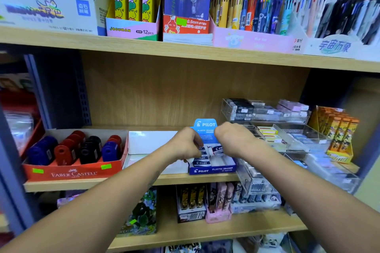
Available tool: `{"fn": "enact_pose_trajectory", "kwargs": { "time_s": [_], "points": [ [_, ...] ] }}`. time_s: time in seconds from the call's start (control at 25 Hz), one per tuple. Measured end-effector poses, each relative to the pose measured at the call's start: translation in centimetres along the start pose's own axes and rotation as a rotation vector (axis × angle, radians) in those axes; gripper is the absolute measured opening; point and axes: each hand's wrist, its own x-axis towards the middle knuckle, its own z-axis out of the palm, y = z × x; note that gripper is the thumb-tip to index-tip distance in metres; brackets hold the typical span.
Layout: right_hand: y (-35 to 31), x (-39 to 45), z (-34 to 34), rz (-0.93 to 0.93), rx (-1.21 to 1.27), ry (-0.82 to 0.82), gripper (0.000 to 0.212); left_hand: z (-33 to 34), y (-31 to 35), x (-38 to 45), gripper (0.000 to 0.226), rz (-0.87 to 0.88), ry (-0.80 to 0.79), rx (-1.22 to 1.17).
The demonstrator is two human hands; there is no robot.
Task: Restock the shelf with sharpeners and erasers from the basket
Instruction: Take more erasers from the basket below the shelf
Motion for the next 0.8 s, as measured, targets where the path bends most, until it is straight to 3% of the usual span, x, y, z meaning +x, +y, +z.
{"fn": "enact_pose_trajectory", "kwargs": {
  "time_s": [0.12,0.32,0.48,0.6,0.68,0.8],
  "points": [
    [-1.2,-0.3,0.4,-0.033,-0.102,-0.095,0.029,0.5,0.1,-0.6,0.029,0.045,-0.116,0.230],
    [-1.5,0.4,1.6,-0.025,-0.098,-0.121,0.030,0.7,-0.3,-0.4,0.024,0.008,-0.133,0.235],
    [-2.1,0.1,2.4,-0.024,-0.112,-0.091,0.027,0.4,-0.9,-0.3,0.024,0.028,-0.135,0.113],
    [-1.8,0.4,2.7,-0.003,-0.019,-0.092,0.027,-0.3,-0.9,-0.5,0.014,0.004,0.030,-0.140],
    [-1.4,1.0,2.3,0.041,0.317,-0.068,0.030,-0.8,-1.2,-0.4,0.022,-0.072,0.137,-0.288],
    [-2.2,0.7,1.0,0.186,1.455,-0.253,0.034,-1.3,-1.7,-0.7,0.012,-0.123,0.154,-0.430]
  ]
}}
